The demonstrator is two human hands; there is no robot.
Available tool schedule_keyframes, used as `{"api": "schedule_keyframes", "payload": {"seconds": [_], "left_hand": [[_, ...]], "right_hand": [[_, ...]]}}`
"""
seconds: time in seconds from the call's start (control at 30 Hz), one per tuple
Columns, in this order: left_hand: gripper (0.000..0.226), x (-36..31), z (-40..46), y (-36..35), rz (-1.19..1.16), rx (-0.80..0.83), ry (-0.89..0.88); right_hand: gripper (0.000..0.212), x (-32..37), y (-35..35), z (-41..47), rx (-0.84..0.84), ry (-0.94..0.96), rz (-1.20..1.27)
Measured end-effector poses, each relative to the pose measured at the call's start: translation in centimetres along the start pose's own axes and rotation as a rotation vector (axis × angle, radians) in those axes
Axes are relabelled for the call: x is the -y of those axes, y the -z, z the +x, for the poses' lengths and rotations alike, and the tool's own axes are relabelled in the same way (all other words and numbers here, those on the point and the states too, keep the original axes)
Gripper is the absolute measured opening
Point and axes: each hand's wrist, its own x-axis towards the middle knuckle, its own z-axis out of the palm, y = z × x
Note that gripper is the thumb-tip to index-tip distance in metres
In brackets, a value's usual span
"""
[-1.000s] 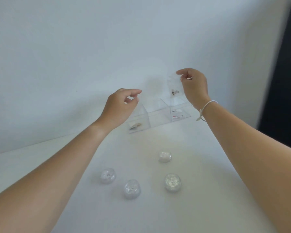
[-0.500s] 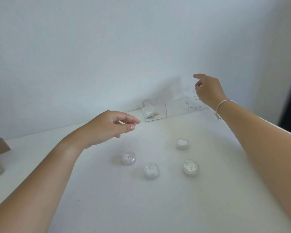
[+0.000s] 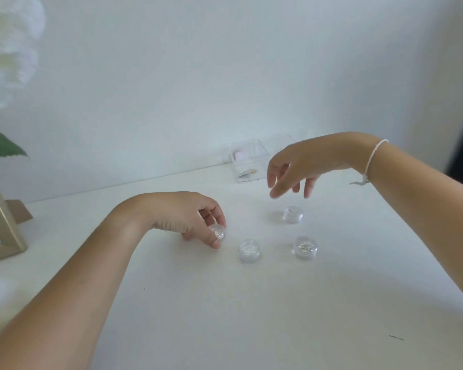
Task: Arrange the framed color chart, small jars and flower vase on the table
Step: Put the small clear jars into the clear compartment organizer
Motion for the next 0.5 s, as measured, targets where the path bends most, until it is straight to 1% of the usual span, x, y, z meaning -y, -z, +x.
{"api": "schedule_keyframes", "payload": {"seconds": [0.1, 0.17, 0.27, 0.37, 0.5], "left_hand": [[0.022, 0.1, 0.1, 0.0, 0.009, -0.007, 0.003], [0.023, 0.1, 0.2, 0.1, 0.002, -0.012, -0.003], [0.023, 0.1, 0.3, 0.1, -0.004, -0.028, -0.016], [0.022, 0.1, 0.3, 0.2, -0.011, -0.073, -0.027], [0.021, -0.4, 0.7, 0.4, -0.05, -0.173, -0.085]], "right_hand": [[0.038, 1.2, -0.9, -0.3, 0.177, -0.101, -0.108], [0.041, 1.5, -1.6, -0.1, 0.217, -0.145, -0.199], [0.035, 1.3, -2.1, 0.4, 0.234, -0.18, -0.282], [0.023, 1.0, -2.0, 0.6, 0.233, -0.16, -0.238], [0.02, 0.8, -0.9, 0.5, 0.152, -0.1, -0.16]]}}
